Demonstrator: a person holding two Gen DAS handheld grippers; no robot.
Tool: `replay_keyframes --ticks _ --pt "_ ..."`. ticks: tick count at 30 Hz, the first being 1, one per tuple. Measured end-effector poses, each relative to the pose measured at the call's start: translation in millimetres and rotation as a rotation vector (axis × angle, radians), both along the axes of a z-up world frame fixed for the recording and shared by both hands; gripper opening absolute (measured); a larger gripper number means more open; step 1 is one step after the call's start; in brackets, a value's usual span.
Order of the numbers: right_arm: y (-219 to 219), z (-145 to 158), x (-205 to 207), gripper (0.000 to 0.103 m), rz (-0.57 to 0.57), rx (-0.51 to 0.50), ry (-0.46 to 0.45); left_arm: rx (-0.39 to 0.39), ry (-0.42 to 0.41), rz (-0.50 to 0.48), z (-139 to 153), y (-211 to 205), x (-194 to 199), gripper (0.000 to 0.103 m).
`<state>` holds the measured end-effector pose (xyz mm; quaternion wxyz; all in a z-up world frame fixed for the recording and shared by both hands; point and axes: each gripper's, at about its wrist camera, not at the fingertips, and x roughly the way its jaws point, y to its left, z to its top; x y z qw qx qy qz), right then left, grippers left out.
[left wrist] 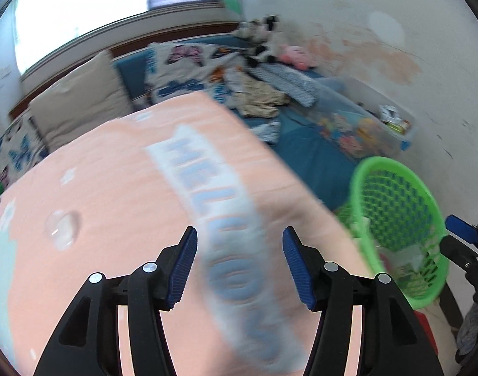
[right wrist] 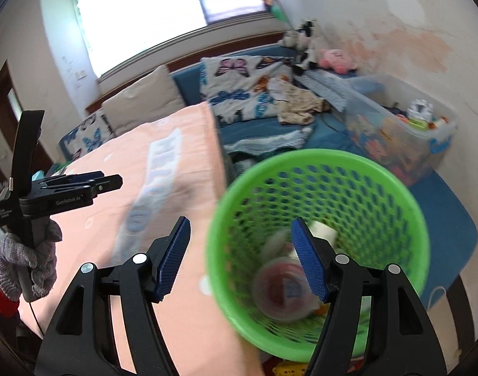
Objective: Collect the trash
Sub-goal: 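Move the left gripper back over the blanket to the clear plastic dome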
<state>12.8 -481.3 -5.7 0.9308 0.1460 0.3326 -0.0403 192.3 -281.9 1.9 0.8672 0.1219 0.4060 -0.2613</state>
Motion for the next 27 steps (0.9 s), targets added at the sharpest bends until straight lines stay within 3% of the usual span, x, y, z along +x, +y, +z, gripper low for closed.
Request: replay_keyframes --ticks 9,18,27 --pt "43.1 0.6 39.3 0.067 0.115 -0.011 0.003 0.024 -0.002 0.208 -5.0 84.8 49.1 0.056" --pt "85.3 -3.3 76.8 0.067 0.230 -0.032 0.025 0.068 -0.014 0.376 -9.5 149.8 96.5 0.066" --pt "129.6 -12.4 122.5 0.067 0.339 -0.057 0.061 0.089 0.016 0.399 -28.6 174.3 131.1 0.075"
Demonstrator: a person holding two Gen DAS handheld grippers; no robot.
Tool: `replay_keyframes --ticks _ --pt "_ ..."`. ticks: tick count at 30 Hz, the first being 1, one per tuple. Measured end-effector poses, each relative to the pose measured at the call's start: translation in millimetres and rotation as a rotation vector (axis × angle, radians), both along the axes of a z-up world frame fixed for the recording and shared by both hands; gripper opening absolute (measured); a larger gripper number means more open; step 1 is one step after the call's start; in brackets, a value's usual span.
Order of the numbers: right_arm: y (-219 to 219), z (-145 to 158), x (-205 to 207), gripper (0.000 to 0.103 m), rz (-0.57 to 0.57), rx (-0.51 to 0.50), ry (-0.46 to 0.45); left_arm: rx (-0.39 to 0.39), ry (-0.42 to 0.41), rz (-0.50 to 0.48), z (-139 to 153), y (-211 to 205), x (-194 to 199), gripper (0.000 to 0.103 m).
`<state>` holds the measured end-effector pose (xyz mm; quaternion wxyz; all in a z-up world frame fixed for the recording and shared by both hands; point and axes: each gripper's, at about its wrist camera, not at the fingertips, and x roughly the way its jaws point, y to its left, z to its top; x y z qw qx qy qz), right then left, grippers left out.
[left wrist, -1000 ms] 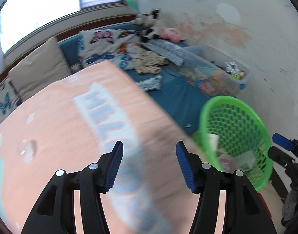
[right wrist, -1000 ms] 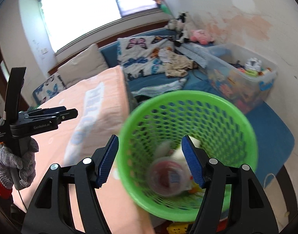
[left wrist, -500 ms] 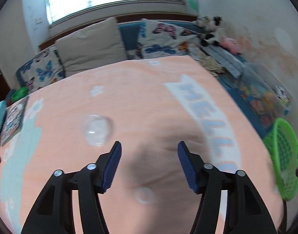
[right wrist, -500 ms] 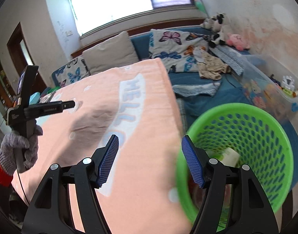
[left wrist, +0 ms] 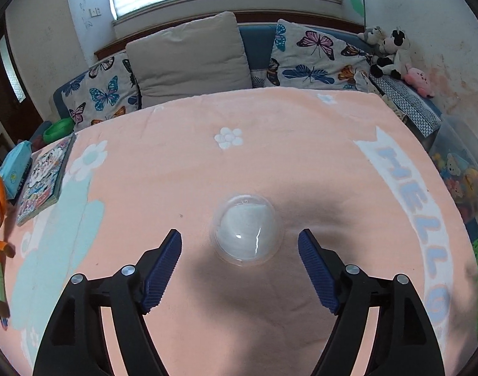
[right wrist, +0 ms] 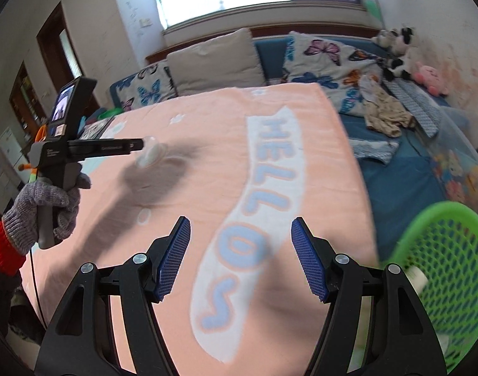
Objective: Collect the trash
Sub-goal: 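Move the left gripper back over the blanket to the clear plastic dome, then close the left gripper on the clear plastic dome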
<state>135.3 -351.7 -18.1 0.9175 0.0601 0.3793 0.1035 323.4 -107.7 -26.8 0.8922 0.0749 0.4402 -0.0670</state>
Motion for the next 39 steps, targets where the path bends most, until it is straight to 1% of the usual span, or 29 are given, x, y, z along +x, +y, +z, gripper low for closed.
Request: replay_keyframes --ticks 4,13,18,21,25,28,29,30,31,37,39 --pt "16.8 -5.4 19.9 0.067 0.028 -0.020 0.013 -0.017 0.027 -0.006 -9.7 4.1 8.5 0.075" --pt "41.1 -15.2 67.0 0.067 0.070 -0.039 0.042 0.001 0.048 -0.015 -25.0 4.7 23.3 0.076" --pt "57.4 -20.7 88.9 0.065 0.097 -0.055 0.050 -0.024 0.068 -0.012 -32.2 6.8 30.9 0.076" --pt "65.8 -24.6 98.9 0.064 0.109 -0.064 0.057 -0.044 0.087 -0.017 -37.4 7.7 36.2 0.073" --pt "76.2 -31.6 110.2 0.059 0.120 -0.077 0.070 -0.055 0.104 -0.039 -42.8 3.6 40.3 0.063" --pt "79.3 -36.1 114.0 0.055 0.119 -0.074 0.080 -0.050 0.097 -0.044 -42.7 1.6 40.1 0.062" --pt "79.7 -37.8 114.6 0.055 0.119 -0.072 0.084 -0.049 0.096 -0.045 -42.7 1.6 39.6 0.061" --pt "80.3 -38.7 114.1 0.051 0.120 -0.071 0.086 -0.050 0.094 -0.045 -42.5 2.3 38.8 0.061" --pt "80.8 -39.7 113.4 0.045 0.122 -0.071 0.090 -0.051 0.092 -0.045 -42.1 2.6 37.9 0.061" --pt "78.0 -38.8 102.4 0.033 0.124 -0.066 0.093 -0.069 0.080 -0.067 -34.4 -0.1 23.2 0.060" --pt "75.4 -35.9 95.2 0.032 0.116 -0.063 0.089 -0.073 0.072 -0.076 -29.7 -2.3 16.2 0.060"
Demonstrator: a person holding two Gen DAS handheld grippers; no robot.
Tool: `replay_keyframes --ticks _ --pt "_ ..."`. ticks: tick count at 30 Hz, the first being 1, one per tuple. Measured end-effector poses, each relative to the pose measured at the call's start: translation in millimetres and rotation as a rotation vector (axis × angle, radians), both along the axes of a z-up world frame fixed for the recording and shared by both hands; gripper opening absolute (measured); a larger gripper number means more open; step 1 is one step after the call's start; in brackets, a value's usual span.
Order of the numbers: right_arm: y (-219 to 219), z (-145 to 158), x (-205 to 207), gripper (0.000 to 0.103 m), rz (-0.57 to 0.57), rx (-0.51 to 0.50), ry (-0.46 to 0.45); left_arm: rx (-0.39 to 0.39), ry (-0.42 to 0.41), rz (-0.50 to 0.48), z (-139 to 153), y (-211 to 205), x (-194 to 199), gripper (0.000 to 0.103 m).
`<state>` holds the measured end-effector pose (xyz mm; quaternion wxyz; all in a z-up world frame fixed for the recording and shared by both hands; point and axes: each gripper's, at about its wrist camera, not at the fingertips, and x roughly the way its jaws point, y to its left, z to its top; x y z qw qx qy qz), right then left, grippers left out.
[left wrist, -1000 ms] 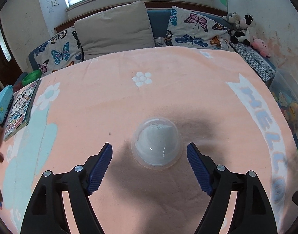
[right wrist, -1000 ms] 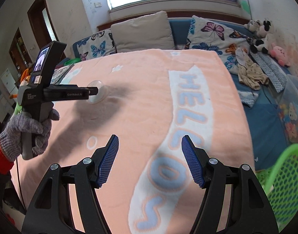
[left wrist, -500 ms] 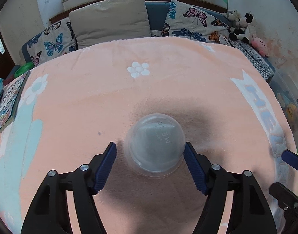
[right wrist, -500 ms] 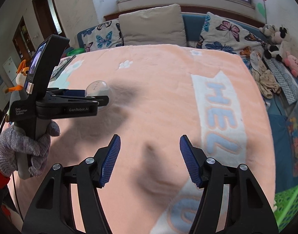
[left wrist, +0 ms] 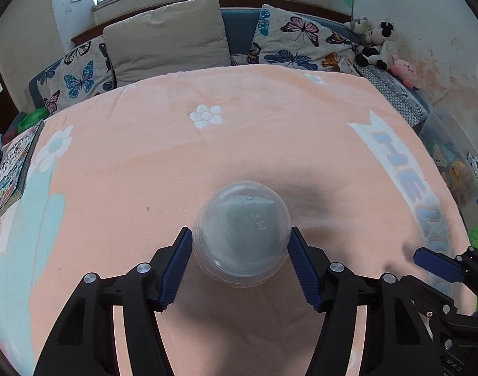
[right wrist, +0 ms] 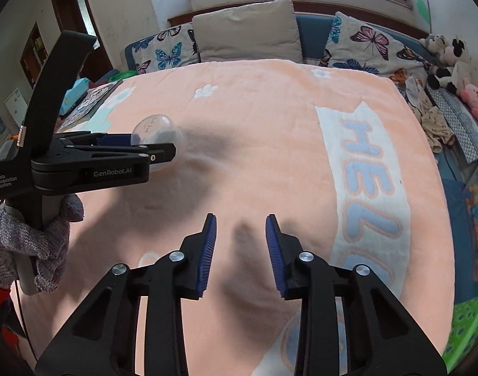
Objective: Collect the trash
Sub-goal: 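Close the left gripper on the clear plastic dome, then carry the clear dome over the green basket with the left gripper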
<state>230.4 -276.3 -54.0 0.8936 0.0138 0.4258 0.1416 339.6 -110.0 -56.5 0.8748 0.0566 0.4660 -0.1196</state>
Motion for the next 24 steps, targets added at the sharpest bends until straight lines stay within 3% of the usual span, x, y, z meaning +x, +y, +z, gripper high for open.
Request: replay_keyframes --ticks 10,24 --pt "-34.2 22.6 -61.8 0.030 -0.064 0.023 -0.034 -0.045 -0.032 -0.082 30.3 -27.3 -52.5 0.060" --pt "-101.9 37.0 -166.1 0.028 -0.231 -0.015 -0.077 -0.080 -0.075 -0.319 53.5 -113.7 -143.7 0.060"
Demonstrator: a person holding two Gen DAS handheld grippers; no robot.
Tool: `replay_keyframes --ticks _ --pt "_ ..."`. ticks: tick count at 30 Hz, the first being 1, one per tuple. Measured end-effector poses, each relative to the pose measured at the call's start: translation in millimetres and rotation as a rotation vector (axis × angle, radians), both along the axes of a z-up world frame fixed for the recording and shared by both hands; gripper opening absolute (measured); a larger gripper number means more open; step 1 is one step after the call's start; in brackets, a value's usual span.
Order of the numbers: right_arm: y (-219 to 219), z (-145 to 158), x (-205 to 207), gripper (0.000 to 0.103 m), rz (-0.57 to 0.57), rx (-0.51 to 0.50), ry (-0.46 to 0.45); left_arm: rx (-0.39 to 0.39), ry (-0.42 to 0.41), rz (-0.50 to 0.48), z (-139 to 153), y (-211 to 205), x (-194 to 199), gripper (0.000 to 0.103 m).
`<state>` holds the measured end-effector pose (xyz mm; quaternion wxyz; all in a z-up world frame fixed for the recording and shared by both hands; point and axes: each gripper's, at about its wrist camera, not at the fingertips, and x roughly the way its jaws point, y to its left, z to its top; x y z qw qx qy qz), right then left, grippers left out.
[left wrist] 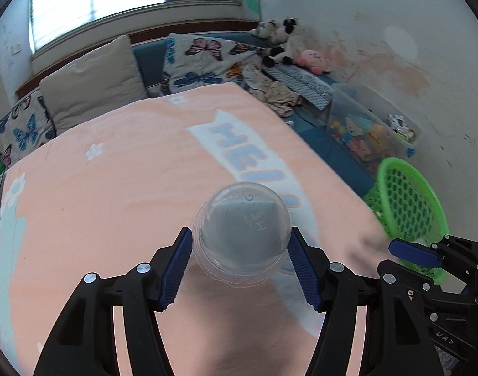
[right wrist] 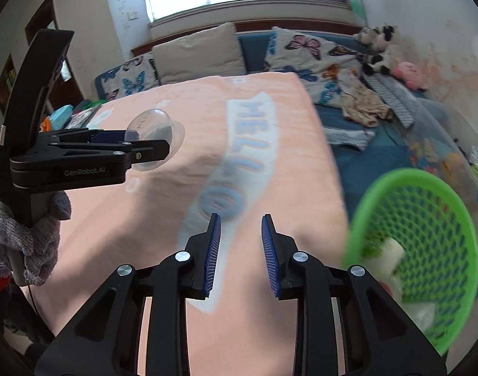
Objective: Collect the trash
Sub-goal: 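Carry the clear dome over the green basket with the left gripper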
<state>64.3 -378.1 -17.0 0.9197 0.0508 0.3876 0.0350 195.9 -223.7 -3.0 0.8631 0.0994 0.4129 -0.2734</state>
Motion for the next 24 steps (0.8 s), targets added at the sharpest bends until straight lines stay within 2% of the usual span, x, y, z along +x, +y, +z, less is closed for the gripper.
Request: replay_keyframes --ticks 12,24 --pt "-69.1 -1.5 -66.4 0.028 -0.186 0.004 -0.012 -0.003 -0.002 -0.150 5.4 -71.7 -46.6 0.060" --pt "-121.0 -4.1 -110.6 0.028 -0.338 0.031 -0.025 0.013 0.001 -0.264 4.7 -141.2 -77.7 0.060"
